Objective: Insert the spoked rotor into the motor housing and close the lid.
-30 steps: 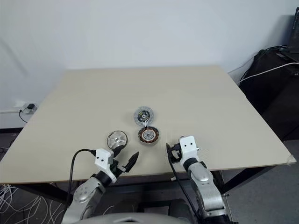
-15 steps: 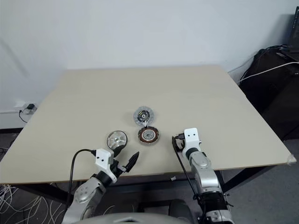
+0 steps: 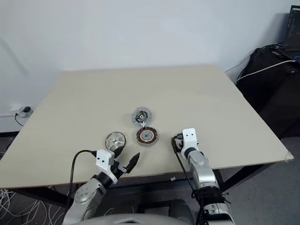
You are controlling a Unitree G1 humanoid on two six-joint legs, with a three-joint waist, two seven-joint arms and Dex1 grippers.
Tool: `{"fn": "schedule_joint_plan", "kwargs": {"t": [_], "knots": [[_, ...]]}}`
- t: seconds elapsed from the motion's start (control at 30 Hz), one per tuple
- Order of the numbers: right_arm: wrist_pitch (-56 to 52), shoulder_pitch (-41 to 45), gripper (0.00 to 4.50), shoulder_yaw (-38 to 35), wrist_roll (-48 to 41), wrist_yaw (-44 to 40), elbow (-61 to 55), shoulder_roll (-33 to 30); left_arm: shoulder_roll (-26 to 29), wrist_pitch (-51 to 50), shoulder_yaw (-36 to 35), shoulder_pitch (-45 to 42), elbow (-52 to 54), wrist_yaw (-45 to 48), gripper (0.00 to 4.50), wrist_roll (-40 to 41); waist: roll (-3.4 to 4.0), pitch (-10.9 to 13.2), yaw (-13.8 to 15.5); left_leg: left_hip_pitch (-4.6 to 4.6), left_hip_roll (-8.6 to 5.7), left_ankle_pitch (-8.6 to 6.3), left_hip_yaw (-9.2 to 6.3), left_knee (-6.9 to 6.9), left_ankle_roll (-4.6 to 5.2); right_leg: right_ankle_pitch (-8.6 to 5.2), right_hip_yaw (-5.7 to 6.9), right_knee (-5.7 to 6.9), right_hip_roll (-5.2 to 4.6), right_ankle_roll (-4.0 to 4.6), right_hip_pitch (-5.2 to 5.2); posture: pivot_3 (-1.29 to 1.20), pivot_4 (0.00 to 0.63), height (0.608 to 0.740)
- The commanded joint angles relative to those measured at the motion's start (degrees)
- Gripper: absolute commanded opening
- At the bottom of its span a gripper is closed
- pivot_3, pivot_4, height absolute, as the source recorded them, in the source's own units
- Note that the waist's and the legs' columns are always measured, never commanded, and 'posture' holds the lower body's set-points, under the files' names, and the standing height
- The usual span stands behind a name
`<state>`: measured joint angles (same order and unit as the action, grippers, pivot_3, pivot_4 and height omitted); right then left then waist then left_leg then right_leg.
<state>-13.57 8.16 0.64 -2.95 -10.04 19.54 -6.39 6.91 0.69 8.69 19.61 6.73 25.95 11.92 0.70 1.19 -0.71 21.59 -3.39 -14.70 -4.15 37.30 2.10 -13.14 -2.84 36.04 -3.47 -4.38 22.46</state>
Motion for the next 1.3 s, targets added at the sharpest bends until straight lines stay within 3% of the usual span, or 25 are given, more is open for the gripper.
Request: {"fn": "schedule_joint_plan", "kwargs": {"t": [0.03,0.27,0.7,1.0,1.3], "knots": [[0.64,0.86,2.93,0.18,0.00,-0.18,-1.36,0.48,-0.04,0.53,0.31,-0.23,2.70,-0.07,4.50,0.46,0.02,-0.01,-0.07,0.00,0.00,0.00,0.00,0.00,0.00,0.00,0.00,0.00,0.01,0.00,0.01,0.00,0.000,0.740],[-0.22,-0.60,0.71,0.28,-0.01,-0.12,-4.16,0.85,0.13,0.28,0.39,-0.16,3.01,-0.12,4.50,0.53,0.03,-0.02,-0.06,0.00,0.00,0.00,0.00,0.00,0.00,0.00,-0.02,0.02,0.00,0.00,0.01,0.00,0.000,0.740],[-5.22,-3.07,0.69,9.59,0.21,-5.22,-21.14,2.39,0.12,-0.07,0.56,-0.45,2.95,-0.16,4.50,0.73,0.09,0.01,0.01,0.00,0.02,-0.01,-0.01,0.00,-0.02,-0.12,-0.02,0.03,0.00,-0.19,0.02,0.00,0.000,0.740],[-4.67,1.27,0.69,16.25,1.73,-7.64,-15.24,5.38,-0.09,-0.20,0.72,-0.29,3.48,-0.56,4.50,0.86,0.07,0.03,-0.02,0.00,0.01,-0.03,-0.02,0.00,-0.05,-0.11,-0.01,0.02,-0.01,-0.18,0.03,0.00,0.000,0.740],[-1.72,6.64,0.69,15.88,2.33,-7.96,-5.24,6.56,-0.33,-0.35,0.85,-0.48,3.54,-1.15,4.50,1.14,0.07,0.03,-0.05,0.00,-0.01,-0.02,-0.02,-0.01,-0.05,0.07,0.01,0.03,0.00,0.10,0.03,0.00,0.000,0.740]]}}
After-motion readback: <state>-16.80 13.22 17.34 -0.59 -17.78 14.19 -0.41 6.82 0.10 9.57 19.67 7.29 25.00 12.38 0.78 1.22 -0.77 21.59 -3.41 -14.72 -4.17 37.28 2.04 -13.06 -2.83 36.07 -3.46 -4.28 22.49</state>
